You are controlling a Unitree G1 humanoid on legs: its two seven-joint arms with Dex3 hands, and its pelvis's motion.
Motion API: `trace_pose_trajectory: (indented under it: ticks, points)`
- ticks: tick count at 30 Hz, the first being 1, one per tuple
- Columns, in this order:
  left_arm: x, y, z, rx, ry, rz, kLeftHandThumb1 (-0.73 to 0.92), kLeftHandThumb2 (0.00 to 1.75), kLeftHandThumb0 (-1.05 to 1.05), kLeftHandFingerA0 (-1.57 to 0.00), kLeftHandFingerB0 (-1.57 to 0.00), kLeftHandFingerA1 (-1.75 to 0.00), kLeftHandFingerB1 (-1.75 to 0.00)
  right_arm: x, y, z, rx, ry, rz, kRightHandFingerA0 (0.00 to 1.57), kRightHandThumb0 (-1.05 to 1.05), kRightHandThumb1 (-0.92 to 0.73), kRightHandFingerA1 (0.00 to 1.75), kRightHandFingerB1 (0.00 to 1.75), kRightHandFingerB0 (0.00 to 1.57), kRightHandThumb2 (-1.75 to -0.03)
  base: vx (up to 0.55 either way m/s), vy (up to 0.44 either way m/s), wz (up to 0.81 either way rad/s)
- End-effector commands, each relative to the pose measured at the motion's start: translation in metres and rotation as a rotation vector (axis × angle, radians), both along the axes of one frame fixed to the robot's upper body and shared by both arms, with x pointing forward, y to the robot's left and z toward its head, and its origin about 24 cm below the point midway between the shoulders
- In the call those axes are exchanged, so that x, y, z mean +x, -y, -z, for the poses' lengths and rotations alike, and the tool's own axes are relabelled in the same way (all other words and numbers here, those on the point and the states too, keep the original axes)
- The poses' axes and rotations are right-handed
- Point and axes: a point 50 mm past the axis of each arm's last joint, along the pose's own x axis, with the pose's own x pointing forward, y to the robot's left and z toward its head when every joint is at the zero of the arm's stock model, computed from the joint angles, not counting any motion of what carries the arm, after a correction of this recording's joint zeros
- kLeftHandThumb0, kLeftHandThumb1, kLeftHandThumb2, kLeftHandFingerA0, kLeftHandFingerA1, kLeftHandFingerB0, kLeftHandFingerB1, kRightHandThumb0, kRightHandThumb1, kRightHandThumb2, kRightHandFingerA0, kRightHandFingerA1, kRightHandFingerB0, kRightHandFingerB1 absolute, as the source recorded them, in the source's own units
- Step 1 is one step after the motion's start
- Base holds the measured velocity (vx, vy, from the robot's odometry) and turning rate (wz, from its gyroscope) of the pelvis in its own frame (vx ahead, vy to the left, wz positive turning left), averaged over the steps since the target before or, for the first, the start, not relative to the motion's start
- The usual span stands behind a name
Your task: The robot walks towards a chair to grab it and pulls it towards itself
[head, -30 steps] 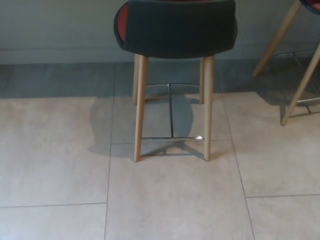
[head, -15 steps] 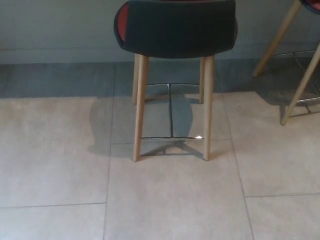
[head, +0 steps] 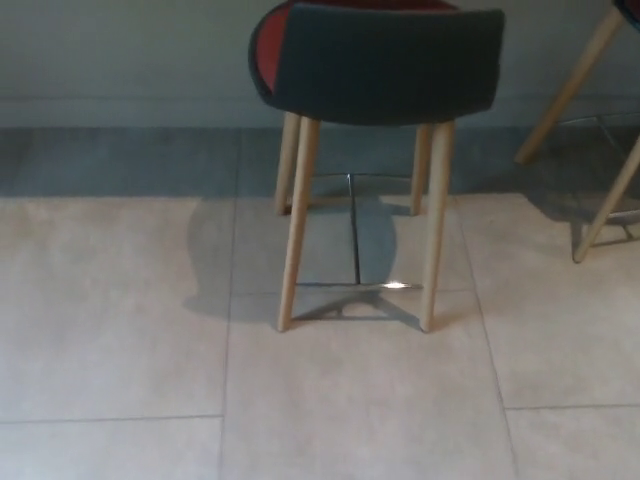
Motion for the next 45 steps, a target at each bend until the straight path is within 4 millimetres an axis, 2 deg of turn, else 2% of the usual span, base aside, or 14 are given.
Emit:
trace_pose_trajectory:
  ticks: [1, 14, 26, 27, 28, 31, 33, 34, 35, 36, 38, 39, 42, 45]
  points:
    - [0.007, -0.006, -0.008, 0.008, 0.072, -0.004, 0.5, 0.81, -0.67, -0.36, -0.21, -0.49, -0.41, 0.002, 0.001, -0.002, 0.009, 0.006, -0.005, 0.14, -0.89, -0.55, 0.51, 0.1, 0.0, -0.96, 0.33, -0.032, -0.04]
    - [0.0, -0.005, -0.007, 0.011, 0.056, 0.012, 0.58, 0.59, -0.61, -0.42, -0.25, -0.38, -0.3, 0.006, -0.003, -0.003, 0.005, 0.023, -0.043, 0.11, -0.93, -0.59, 0.49, 0.06, 0.0, -0.96, 0.26, 0.0, 0.09]
    - [-0.008, -0.003, -0.003, -0.009, 0.04, -0.01, 0.49, 0.81, -0.68, -0.35, -0.2, -0.48, -0.41, 0.006, -0.001, -0.004, 0.016, 0.024, -0.042, 0.1, -0.94, -0.58, 0.46, 0.06, 0.0, -0.96, 0.29, -0.078, 0.0]
    - [-0.009, -0.002, -0.003, -0.005, 0.035, -0.008, 0.6, 0.59, -0.63, -0.43, -0.26, -0.37, -0.3, 0.006, -0.001, -0.005, 0.017, 0.025, -0.041, 0.11, -0.86, -0.54, 0.47, 0.11, 0.0, -0.95, 0.27, 0.138, -0.24]
    - [-0.009, -0.002, -0.003, -0.001, 0.031, -0.005, 0.56, 0.6, -0.64, -0.43, -0.25, -0.38, -0.31, 0.006, -0.001, -0.005, 0.015, 0.023, -0.039, 0.12, -0.82, -0.68, 0.39, 0.12, 0.0, -0.61, 0.21, 0.198, -0.19]
    - [-0.01, -0.001, -0.003, 0.004, 0.025, 0.002, 0.56, 0.6, -0.63, -0.43, -0.25, -0.38, -0.31, 0.004, 0.0, -0.005, 0.003, 0.015, -0.049, 0.13, -0.83, -0.69, 0.39, 0.12, 0.0, -0.61, 0.37, 0.226, -0.04]
    - [-0.01, -0.001, -0.003, -0.001, 0.029, 0.0, 0.49, 0.81, -0.66, -0.36, -0.21, -0.48, -0.41, 0.003, 0.001, -0.005, 0.021, 0.017, -0.032, 0.1, -0.92, -0.58, 0.4, 0.07, 0.0, -0.95, 0.45, 0.266, -0.12]
    - [-0.01, -0.001, -0.003, -0.004, 0.03, -0.003, 0.49, 0.81, -0.66, -0.36, -0.21, -0.48, -0.41, 0.003, 0.001, -0.005, 0.017, 0.015, -0.036, 0.1, -0.92, -0.58, 0.4, 0.07, 0.0, -0.95, 0.43, 0.245, -0.09]
    - [-0.01, -0.001, -0.003, -0.004, 0.029, -0.002, 0.49, 0.81, -0.66, -0.35, -0.21, -0.48, -0.41, 0.003, 0.001, -0.005, 0.015, 0.016, -0.035, 0.12, -0.8, -0.68, 0.38, 0.1, 0.0, -0.63, 0.42, 0.237, 0.04]
    - [-0.011, -0.001, -0.003, -0.004, 0.022, -0.002, 0.49, 0.81, -0.66, -0.34, -0.2, -0.47, -0.41, 0.003, 0.001, -0.005, 0.014, 0.017, -0.034, 0.1, -0.84, -0.54, 0.43, 0.13, 0.0, -0.94, 0.12, 0.13, -0.01]
    - [-0.012, -0.001, -0.002, -0.001, 0.019, 0.002, 0.5, 0.81, -0.66, -0.36, -0.2, -0.49, -0.41, 0.003, 0.002, -0.005, 0.016, 0.017, -0.035, 0.12, -0.8, -0.68, 0.38, 0.11, 0.0, -0.63, 0.15, 0.089, 0.03]
    - [-0.012, -0.001, -0.003, -0.001, 0.022, 0.003, 0.49, 0.81, -0.65, -0.36, -0.21, -0.49, -0.41, 0.003, 0.002, -0.006, 0.013, 0.017, -0.038, 0.08, -0.83, -0.53, 0.44, 0.14, 0.0, -0.94, 0.14, 0.04, 0.01]
    - [-0.013, -0.001, -0.002, -0.001, 0.016, -0.004, 0.6, 0.59, -0.61, -0.43, -0.26, -0.37, -0.3, 0.003, 0.003, -0.006, 0.014, 0.018, -0.042, 0.11, -0.86, -0.54, 0.43, 0.09, 0.0, -0.77, 0.14, -0.007, 0.03]
    - [-0.014, -0.002, -0.001, -0.003, 0.008, -0.005, 0.5, 0.81, -0.67, -0.36, -0.2, -0.48, -0.41, 0.001, 0.004, -0.007, 0.007, 0.014, -0.043, 0.04, -0.85, -0.53, 0.44, 0.13, 0.0, -0.94, 0.09, -0.084, 0.03]
